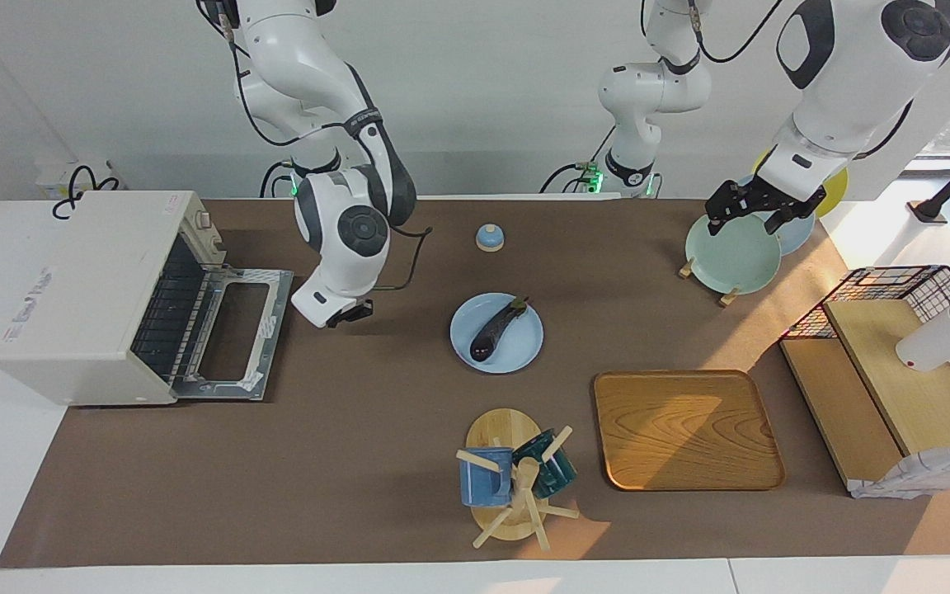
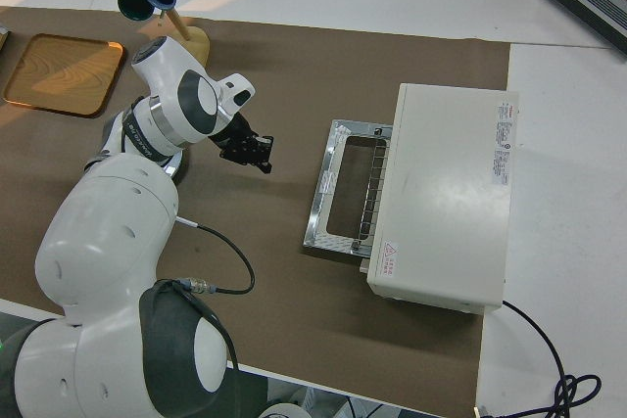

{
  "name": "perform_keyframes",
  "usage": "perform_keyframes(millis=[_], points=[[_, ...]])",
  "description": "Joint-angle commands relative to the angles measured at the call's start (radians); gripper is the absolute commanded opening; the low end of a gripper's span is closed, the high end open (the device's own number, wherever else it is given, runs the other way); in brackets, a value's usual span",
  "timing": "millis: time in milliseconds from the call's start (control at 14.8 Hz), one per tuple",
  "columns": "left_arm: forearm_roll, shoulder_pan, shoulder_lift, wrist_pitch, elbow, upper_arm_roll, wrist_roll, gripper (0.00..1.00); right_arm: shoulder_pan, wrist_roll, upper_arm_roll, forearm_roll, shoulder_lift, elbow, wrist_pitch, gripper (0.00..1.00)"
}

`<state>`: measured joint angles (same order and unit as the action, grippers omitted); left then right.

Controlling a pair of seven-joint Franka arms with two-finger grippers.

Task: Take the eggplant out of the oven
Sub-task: 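Release the eggplant and withdraw the right gripper toward the oven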

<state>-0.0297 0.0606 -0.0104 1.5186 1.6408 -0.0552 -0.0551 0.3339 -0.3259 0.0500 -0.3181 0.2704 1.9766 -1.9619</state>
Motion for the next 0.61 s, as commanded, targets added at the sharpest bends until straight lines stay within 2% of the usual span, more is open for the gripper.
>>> perform_keyframes(millis=[0, 203, 339, 474, 542], points=[[-0.009, 0.005, -0.005, 0.014, -0.004, -0.012, -0.011, 1.0, -0.084, 0.065, -0.016, -0.047, -0.05, 0.1, -0.069, 0.0], [-0.047, 0.044, 0.004, 0.07, 0.007, -0.032, -0.012, 1.0, -0.122, 0.067, -0.016, -0.047, -0.063, 0.171, -0.156, 0.0], [-0.082, 0.093, 0.007, 0.162, 0.054, -0.032, -0.018, 1.0, -0.156, 0.074, -0.016, -0.047, -0.065, 0.189, -0.195, 0.0], [-0.095, 0.163, 0.024, 0.245, 0.099, -0.032, -0.025, 1.0, -0.156, 0.114, -0.016, -0.058, -0.065, 0.188, -0.192, 0.0], [-0.096, 0.206, 0.056, 0.288, 0.112, -0.032, -0.035, 1.0, -0.156, 0.132, -0.015, -0.077, -0.065, 0.185, -0.183, 0.0]])
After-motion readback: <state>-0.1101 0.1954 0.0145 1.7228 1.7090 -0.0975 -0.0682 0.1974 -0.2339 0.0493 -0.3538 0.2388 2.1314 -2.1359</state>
